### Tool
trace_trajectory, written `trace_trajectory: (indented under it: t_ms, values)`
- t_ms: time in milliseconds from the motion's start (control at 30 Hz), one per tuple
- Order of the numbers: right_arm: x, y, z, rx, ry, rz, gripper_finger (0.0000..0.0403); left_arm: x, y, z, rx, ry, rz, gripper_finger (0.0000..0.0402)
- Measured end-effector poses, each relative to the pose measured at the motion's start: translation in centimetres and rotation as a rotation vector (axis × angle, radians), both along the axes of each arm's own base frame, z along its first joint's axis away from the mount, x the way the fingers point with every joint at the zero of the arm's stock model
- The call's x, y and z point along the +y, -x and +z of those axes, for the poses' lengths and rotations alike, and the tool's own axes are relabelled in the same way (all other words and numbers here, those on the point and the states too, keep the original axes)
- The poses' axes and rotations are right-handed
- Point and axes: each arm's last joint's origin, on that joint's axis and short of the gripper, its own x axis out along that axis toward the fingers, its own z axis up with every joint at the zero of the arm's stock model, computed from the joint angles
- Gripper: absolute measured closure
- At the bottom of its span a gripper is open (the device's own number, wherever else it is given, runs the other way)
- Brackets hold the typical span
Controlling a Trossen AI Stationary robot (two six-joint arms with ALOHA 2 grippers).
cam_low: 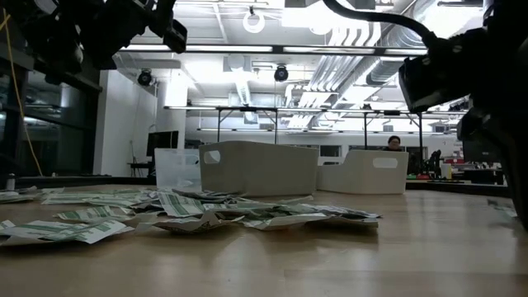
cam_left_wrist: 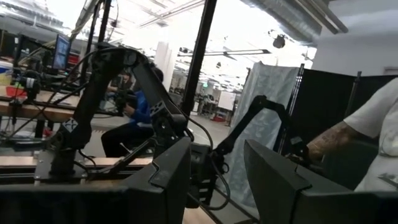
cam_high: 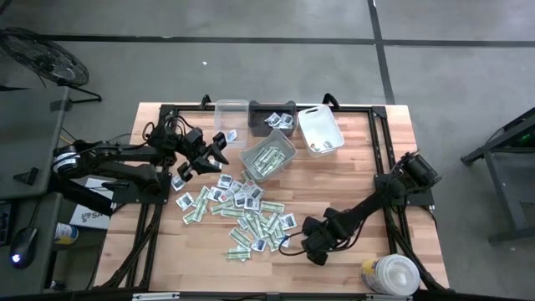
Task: Pick & Place First Aid Supplies
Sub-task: Put the bandage pack into the gray bin
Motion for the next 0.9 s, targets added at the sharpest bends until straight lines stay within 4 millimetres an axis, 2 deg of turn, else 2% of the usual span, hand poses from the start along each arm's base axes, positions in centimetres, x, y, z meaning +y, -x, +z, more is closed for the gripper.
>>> trace_trajectory:
  t_ms: [233, 433, 633, 900]
  values:
    - [-0.9, -0.6, 0.7, -0.050, -0.019, -0.059, 0.0402, 0.1, -0.2, -0.5, 0.008, -0.065, 0.013, 0.0252]
    - [-2.9, -1.5, 2.9, -0.210, 0.085, -0.128, 0.0402, 0.6, -1.0, -2.6, 0.173, -0.071, 0.121, 0.0252]
    - [-4.7, -2.8, 5.3, -0.366, 0.093, -0.138, 0.0403, 1.1, -1.3, -5.1, 0.375, -0.098, 0.271, 0.0252]
    - [-7.7, -4.6, 8.6, -0.587, 0.115, -0.151, 0.0403, 1.2, -1.0, -6.2, 0.500, -0.130, 0.413, 0.0252]
